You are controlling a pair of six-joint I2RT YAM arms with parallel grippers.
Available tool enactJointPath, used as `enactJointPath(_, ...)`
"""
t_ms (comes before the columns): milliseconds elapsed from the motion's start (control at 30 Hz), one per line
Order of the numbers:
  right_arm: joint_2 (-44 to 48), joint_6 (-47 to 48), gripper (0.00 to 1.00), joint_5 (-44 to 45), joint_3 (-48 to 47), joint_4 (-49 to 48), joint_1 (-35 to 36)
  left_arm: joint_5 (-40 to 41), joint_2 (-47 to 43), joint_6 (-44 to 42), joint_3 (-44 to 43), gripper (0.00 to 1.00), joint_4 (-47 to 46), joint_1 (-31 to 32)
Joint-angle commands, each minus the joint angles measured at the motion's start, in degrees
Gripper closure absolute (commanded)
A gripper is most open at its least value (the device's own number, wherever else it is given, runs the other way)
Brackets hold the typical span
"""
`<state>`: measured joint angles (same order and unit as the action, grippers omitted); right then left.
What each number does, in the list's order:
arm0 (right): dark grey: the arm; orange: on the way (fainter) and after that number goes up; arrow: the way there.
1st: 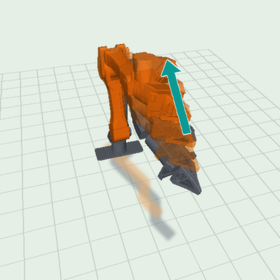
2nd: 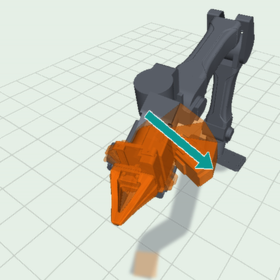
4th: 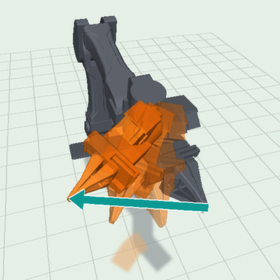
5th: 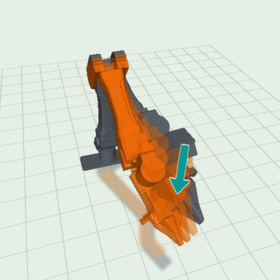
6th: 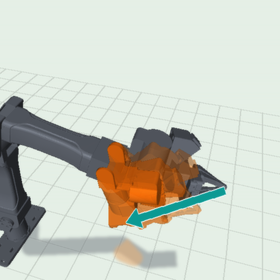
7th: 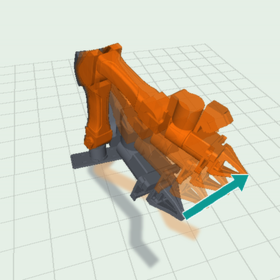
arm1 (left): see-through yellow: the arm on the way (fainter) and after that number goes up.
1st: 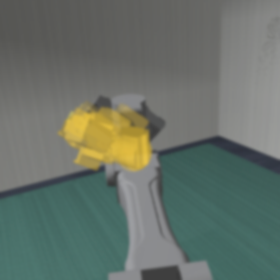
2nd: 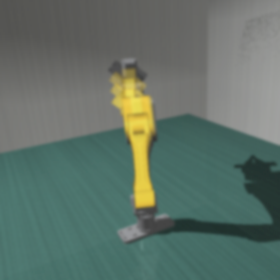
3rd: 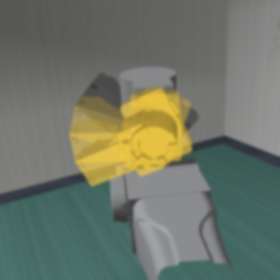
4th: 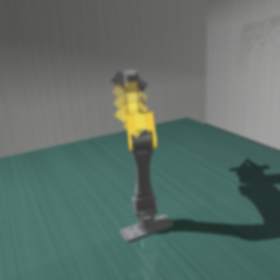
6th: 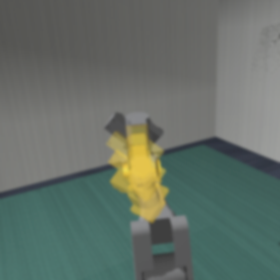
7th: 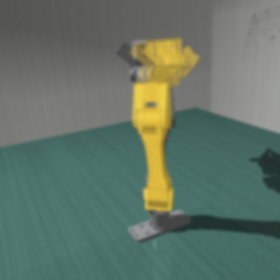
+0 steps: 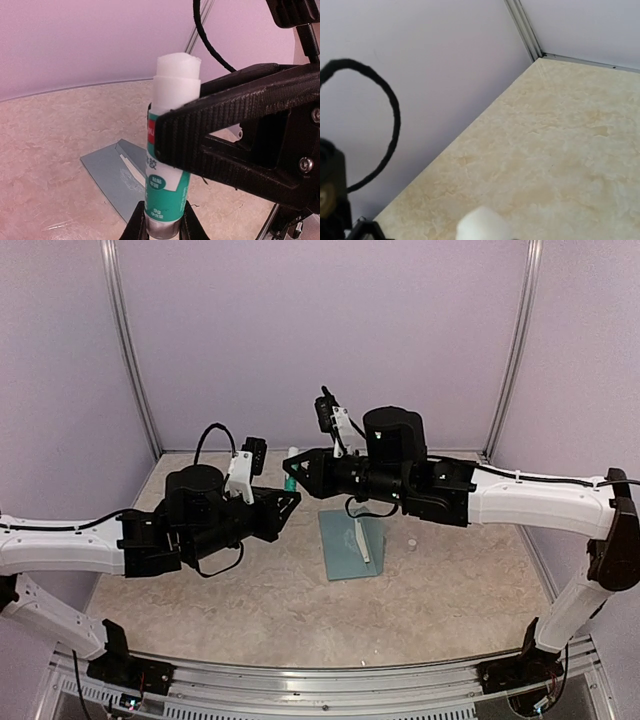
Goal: Place the letter into the envelope and seal it
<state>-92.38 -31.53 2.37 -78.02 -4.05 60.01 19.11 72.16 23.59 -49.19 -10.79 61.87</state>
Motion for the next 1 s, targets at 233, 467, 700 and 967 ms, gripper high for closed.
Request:
enactJointPath(233,8.0,1.6,0.47,-13.1,12.6,-14.4,-3.6,-18.5,-6.9,4.4,6.9,1.00,-11.6,-4.9)
enactJointPath(467,6.5,1.1,0.40,-23.0,12.9,-19.3,-4.0,-24.7,-6.6,4.7,7.0,1.00,-13.5,-5.3)
enactJointPath(700,4.4,1.4,0.51,-25.6,11.5,-18.7,-4.0,-26.4,-6.7,4.6,7.3,1.00,-14.3,-5.4)
enactJointPath(967,4.2,2.0,0.78,-27.2,11.5,-19.9,-4.1,-29.0,-5.7,4.3,7.1,1.00,-13.8,-5.7)
